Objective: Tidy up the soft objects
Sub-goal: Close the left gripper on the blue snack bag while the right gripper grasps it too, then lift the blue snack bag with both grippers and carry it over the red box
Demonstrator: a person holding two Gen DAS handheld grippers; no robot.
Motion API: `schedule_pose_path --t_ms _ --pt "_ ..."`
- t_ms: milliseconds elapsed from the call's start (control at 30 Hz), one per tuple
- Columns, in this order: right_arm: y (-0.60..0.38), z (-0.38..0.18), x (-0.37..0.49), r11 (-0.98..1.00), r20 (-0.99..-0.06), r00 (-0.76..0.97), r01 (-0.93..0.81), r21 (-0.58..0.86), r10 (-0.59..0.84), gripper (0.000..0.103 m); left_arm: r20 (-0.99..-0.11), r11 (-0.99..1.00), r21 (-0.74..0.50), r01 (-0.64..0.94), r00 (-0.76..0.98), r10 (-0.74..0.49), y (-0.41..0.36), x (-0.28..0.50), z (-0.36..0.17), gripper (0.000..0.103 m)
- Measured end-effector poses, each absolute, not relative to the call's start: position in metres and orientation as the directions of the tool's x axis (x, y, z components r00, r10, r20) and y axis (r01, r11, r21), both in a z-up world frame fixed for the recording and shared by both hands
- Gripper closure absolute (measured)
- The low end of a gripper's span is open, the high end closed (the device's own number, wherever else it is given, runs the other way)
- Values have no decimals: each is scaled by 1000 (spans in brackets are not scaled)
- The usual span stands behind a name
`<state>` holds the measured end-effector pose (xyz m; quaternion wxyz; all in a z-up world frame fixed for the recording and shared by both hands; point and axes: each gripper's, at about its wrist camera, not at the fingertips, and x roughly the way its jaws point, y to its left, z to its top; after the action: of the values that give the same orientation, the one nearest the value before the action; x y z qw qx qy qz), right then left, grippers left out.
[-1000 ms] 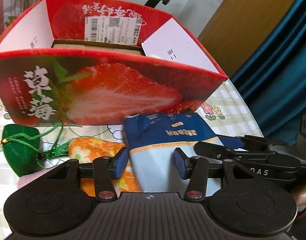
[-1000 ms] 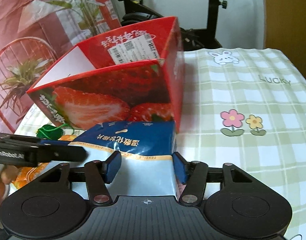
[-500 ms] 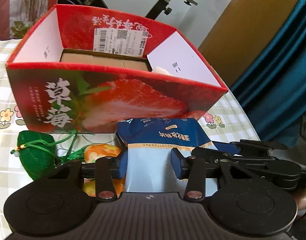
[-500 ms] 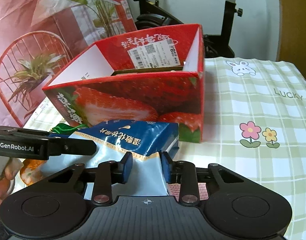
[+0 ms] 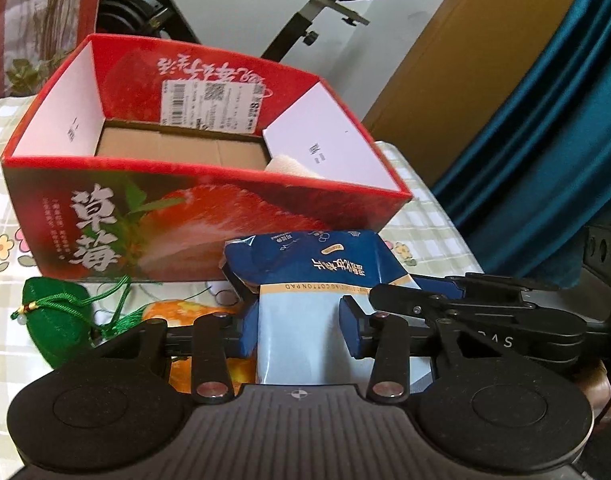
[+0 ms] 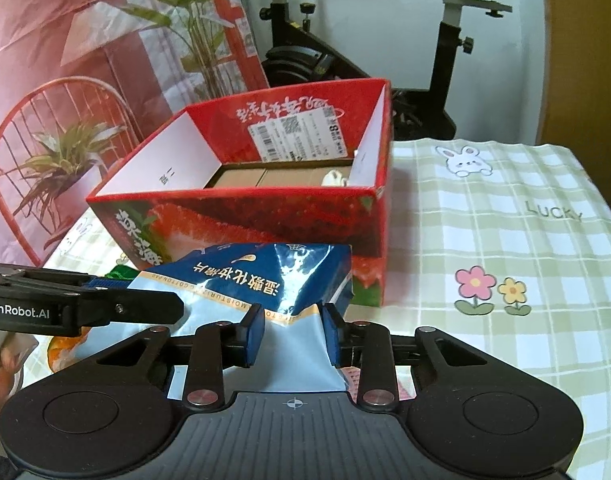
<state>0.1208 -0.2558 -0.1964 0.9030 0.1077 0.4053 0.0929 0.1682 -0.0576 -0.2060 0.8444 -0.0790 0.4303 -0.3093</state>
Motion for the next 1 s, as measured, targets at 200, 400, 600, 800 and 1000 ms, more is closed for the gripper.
schedule_pose_path --t_ms 200,400,600,800,1000 --pt "-261 -184 117 959 -695 673 -77 274 252 73 -648 780 -406 477 451 -613 -59 164 -196 59" --pt "-260 -171 115 958 -677 690 -89 274 258 73 -620 771 -401 495 472 -626 -56 162 -184 59" --pt "-257 -163 114 959 -665 702 -94 269 256 73 -601 764 -397 509 485 -635 -54 158 -176 59" --pt "-254 -157 113 960 -655 713 -97 261 250 73 -585 759 -396 517 495 -643 -49 156 -170 59" --pt "-249 -147 112 961 -640 725 -111 254 253 72 -563 755 -404 517 510 -651 -41 153 -162 59"
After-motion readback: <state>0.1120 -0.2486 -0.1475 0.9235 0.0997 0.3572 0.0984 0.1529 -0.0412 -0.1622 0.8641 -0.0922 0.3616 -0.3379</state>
